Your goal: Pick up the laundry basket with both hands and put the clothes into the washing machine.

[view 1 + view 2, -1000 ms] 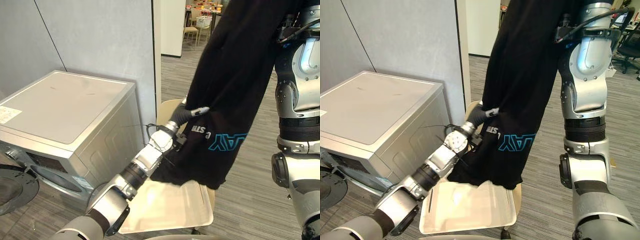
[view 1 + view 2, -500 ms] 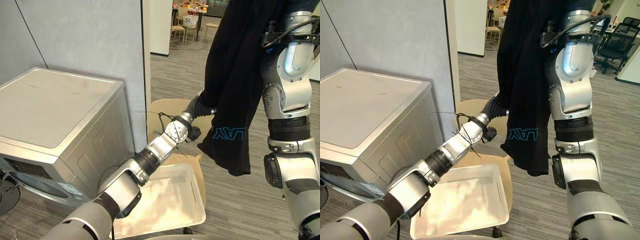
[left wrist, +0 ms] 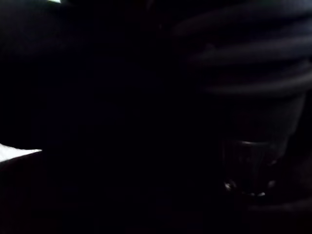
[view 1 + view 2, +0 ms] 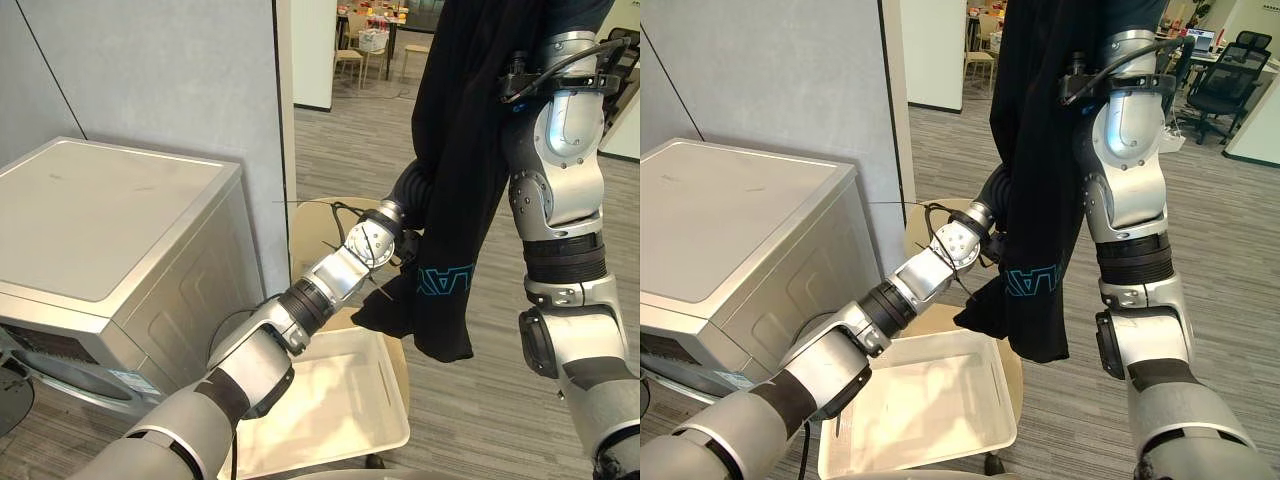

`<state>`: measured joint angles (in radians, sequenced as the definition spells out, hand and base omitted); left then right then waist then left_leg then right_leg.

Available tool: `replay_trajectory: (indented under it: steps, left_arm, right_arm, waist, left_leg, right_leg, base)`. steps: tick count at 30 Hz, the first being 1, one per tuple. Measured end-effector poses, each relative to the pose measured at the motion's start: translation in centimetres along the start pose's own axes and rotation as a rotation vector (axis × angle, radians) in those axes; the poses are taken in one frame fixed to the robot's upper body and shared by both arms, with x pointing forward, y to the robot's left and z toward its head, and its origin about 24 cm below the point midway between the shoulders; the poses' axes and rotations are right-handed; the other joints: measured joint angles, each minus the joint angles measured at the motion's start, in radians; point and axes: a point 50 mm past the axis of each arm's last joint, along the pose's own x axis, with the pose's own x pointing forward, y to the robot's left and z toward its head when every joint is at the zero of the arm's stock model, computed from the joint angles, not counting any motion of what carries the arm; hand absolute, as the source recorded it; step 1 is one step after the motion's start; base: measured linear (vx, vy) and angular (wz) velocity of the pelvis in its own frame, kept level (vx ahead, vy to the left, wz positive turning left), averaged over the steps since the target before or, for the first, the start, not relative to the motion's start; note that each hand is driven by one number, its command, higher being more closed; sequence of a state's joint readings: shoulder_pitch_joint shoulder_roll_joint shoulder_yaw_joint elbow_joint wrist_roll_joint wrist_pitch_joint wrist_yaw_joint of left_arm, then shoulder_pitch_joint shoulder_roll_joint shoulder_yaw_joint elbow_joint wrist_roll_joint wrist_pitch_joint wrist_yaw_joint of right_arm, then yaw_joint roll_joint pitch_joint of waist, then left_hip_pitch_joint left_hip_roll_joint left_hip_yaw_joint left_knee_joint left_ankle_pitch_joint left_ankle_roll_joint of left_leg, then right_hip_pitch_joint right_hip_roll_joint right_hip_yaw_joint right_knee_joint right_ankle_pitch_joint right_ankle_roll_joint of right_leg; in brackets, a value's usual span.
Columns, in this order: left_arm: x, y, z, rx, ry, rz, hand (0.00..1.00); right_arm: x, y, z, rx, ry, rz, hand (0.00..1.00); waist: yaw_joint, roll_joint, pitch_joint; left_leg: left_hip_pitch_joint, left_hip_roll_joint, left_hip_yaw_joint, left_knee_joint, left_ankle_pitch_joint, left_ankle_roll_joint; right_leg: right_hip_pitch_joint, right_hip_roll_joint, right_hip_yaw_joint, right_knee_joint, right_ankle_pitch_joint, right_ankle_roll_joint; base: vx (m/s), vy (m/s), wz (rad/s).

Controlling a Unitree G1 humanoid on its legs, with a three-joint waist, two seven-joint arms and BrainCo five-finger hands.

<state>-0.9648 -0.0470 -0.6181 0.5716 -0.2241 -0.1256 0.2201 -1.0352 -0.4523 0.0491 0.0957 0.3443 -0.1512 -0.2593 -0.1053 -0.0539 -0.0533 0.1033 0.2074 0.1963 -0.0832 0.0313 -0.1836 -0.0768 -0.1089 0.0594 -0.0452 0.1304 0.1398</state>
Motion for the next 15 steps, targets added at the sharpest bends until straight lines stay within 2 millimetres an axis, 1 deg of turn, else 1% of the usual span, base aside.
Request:
replay_trajectory:
  steps: [3,8,12,15]
  left_arm:
    - [0.1,-0.6,0.2,-0.013,-0.005,-0.013,1.0]
    - [0.3,-2.0,0.8,-0.036,-0.022,-0.044,1.0]
    - [0.7,-2.3,1.6,-0.023,-0.047,-0.061,1.0]
    - [0.7,-2.3,1.7,-0.027,-0.048,-0.062,1.0]
  right_arm:
    - [-0.1,0.2,-0.1,0.012,0.003,-0.001,1.0]
    - [-0.1,0.2,-0.1,0.014,0.004,-0.002,1.0]
    - [-0.1,0.3,-0.1,0.014,0.004,-0.002,1.0]
    - [-0.1,0.2,-0.1,0.014,0.004,-0.002,1.0]
  waist:
    - [-0.001,0.003,0.001]
    - [-0.005,0.022,0.006]
    - [-0.009,0.035,0.014]
    - [-0.02,0.037,0.014]
  left_leg:
    - [-0.002,0.0,0.005,0.018,-0.016,0.0]
    - [-0.003,-0.001,0.015,0.032,-0.03,0.003]
    - [-0.002,-0.001,0.024,0.042,-0.039,0.003]
    - [-0.001,-0.001,0.03,0.045,-0.043,0.001]
  right_leg:
    - [0.002,0.0,0.006,0.0,0.0,0.0]
    - [-0.001,0.0,0.021,0.0,0.0,0.0]
    - [-0.003,0.0,0.03,-0.001,0.0,0.001]
    - [-0.005,0.001,0.038,-0.007,0.0,0.001]
  base:
    - [0.0,0.003,-0.08]
    - [0.01,0.005,-0.07]
    - [-0.01,0.0,-0.08]
    - [0.0,-0.003,-0.1]
